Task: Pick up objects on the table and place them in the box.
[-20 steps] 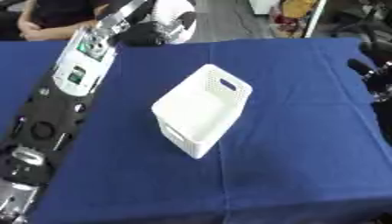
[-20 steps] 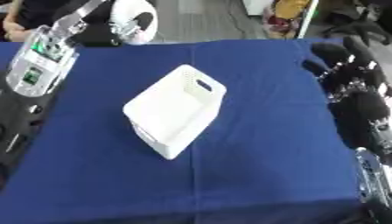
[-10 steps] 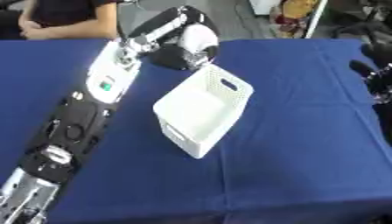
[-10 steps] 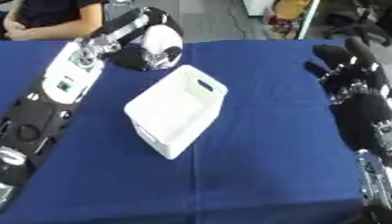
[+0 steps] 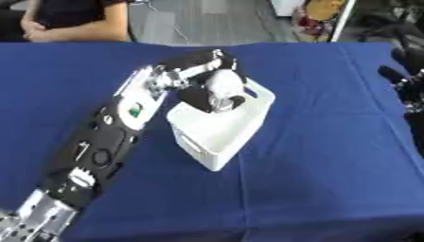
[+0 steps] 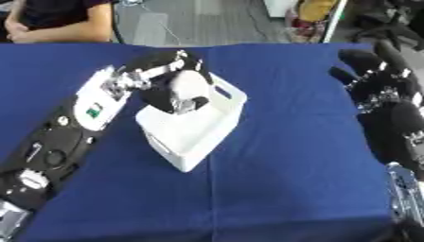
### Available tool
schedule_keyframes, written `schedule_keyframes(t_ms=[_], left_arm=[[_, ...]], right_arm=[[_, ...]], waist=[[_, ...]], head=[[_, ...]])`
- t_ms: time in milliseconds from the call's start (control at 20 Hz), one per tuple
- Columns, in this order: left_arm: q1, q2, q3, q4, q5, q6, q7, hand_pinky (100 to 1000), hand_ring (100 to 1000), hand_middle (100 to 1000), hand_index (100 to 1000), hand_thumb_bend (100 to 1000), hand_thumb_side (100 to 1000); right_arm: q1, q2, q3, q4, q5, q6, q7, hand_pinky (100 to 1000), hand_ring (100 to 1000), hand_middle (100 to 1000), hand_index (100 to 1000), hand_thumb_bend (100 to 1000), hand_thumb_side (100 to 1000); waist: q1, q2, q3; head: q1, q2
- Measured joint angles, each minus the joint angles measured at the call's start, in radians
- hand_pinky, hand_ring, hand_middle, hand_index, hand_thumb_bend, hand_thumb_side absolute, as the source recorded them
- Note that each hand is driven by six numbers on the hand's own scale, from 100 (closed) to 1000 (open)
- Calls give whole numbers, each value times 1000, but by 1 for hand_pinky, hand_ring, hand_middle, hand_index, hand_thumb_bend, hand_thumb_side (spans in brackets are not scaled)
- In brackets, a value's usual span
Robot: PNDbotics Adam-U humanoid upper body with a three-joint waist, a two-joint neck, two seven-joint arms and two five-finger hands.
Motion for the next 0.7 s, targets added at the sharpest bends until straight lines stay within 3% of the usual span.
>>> schedule_keyframes(t_ms=[50,100,250,300,350,500,700], left_arm=[[4,0,-2,5,-19,-16,-11,231,369,578,708,350,639],[7,0,-5,12,-38,-35,-24,235,374,581,712,360,648],[21,0,-5,30,-81,-76,-45,446,584,745,821,654,860],[24,0,-5,35,-93,-80,-42,524,677,805,848,713,898],[27,0,-5,39,-104,-85,-37,607,746,852,870,752,929],[31,0,0,42,-136,-103,-19,708,817,904,887,790,936],[38,0,9,42,-176,-133,11,732,838,924,895,812,947]], right_arm=[[0,0,0,0,0,0,0,962,999,887,1000,205,594],[0,0,0,0,0,0,0,962,999,887,1000,205,594],[0,0,0,0,0,0,0,962,999,887,1000,205,594],[0,0,0,0,0,0,0,962,999,887,1000,205,594],[0,0,0,0,0,0,0,962,999,887,1000,205,594],[0,0,0,0,0,0,0,962,999,887,1000,205,594],[0,0,0,0,0,0,0,962,998,887,1000,206,594]], waist=[[0,0,0],[0,0,0],[0,0,1],[0,0,1],[0,0,3],[0,0,3],[-1,0,5]], head=[[0,0],[0,0],[0,0],[0,0],[0,0],[0,0],[0,0]])
